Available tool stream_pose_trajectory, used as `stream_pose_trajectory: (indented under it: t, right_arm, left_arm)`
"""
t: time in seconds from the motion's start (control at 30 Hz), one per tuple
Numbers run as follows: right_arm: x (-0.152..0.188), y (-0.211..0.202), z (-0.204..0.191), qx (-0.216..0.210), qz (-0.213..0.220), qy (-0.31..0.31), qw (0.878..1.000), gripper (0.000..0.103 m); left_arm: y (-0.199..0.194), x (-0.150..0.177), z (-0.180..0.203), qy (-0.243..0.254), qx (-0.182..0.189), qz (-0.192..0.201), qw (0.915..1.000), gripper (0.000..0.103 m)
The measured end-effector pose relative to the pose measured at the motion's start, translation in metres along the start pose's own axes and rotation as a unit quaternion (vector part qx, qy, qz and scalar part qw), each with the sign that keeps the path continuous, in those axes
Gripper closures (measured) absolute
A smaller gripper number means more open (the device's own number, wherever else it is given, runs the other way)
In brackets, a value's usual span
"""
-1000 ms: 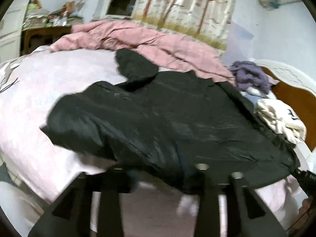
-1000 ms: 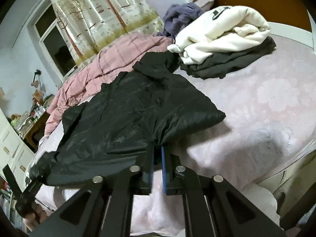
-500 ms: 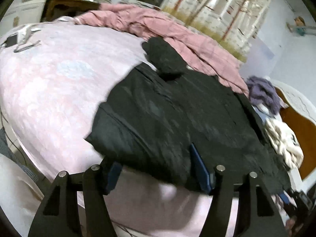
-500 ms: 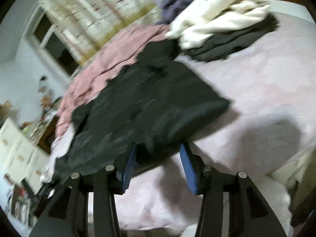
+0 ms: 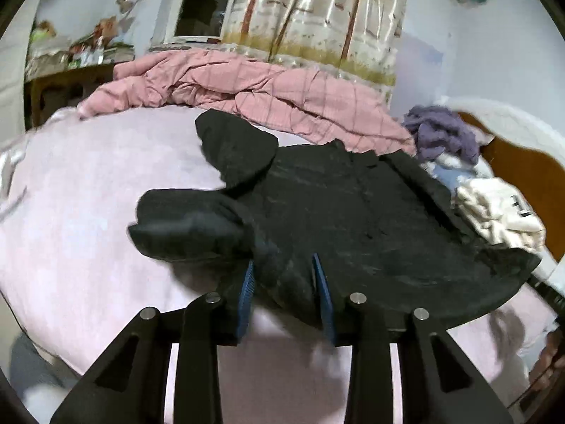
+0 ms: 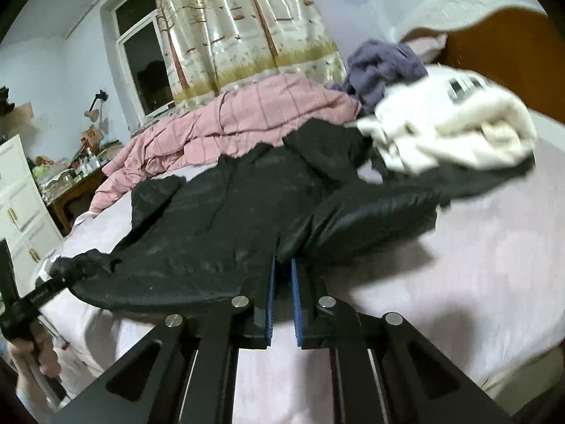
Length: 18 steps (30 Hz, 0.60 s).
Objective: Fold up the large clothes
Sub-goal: 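Lift the grasped edge with both tools and fold it over the jacket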
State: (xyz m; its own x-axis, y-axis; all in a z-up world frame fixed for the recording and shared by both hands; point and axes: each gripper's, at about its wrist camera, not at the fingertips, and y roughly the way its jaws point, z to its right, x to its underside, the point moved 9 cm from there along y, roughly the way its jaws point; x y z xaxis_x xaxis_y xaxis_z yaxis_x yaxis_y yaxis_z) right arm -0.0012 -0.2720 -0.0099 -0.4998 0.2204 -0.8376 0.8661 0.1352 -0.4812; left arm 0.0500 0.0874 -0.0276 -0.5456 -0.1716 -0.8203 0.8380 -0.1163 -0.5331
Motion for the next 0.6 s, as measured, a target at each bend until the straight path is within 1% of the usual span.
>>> stream_pose_trajectory:
  t: [0.07,0.13,0.17,0.2,0.27,0.37,0.43,0.5,0.6]
  right_arm:
    - [-0.020,0.010,-0.002,0.009,-0.003,-0.004,1.000,0.095]
    - [-0.047,0.027,-0.008,0.009,-0.002,-0.012,1.000,0.095]
    - [-0.057,0.034,-0.008,0.015,0.000,-0.018,1.000,0.095]
    - [-0.067,0.045,-0.010,0.025,0.001,-0.025,0.999,0.094]
    - [-0.086,0.078,-0.011,0.039,-0.002,-0.032,0.999,0.095]
    - [-0.103,0.134,-0.003,0.057,-0.023,-0.033,0.998,0.095]
    - [-0.106,0.166,0.008,0.067,-0.034,-0.022,0.997,0.095]
    - [-0.104,0.198,0.022,0.071,-0.053,0.002,0.996,0.095]
    - [-0.094,0.225,0.040,0.081,-0.064,0.025,0.994,0.094]
  left_arm:
    - [0.018,-0.023,0.005,0.006,-0.001,0.005,1.0000,0.067]
    - [0.038,-0.046,0.007,0.014,-0.019,0.014,0.9996,0.060]
    - [0.049,-0.056,0.007,0.016,-0.025,0.018,0.9994,0.060]
    - [0.059,-0.063,0.007,0.015,-0.029,0.022,0.9992,0.058]
    - [0.089,-0.074,0.006,0.023,-0.046,0.014,0.9986,0.057]
    - [0.133,-0.080,0.003,0.033,-0.065,-0.009,0.9973,0.055]
    - [0.162,-0.079,-0.002,0.035,-0.075,-0.028,0.9962,0.052]
    - [0.183,-0.073,-0.008,0.029,-0.075,-0.044,0.9958,0.051]
    - [0.202,-0.062,-0.013,0.019,-0.067,-0.062,0.9956,0.050]
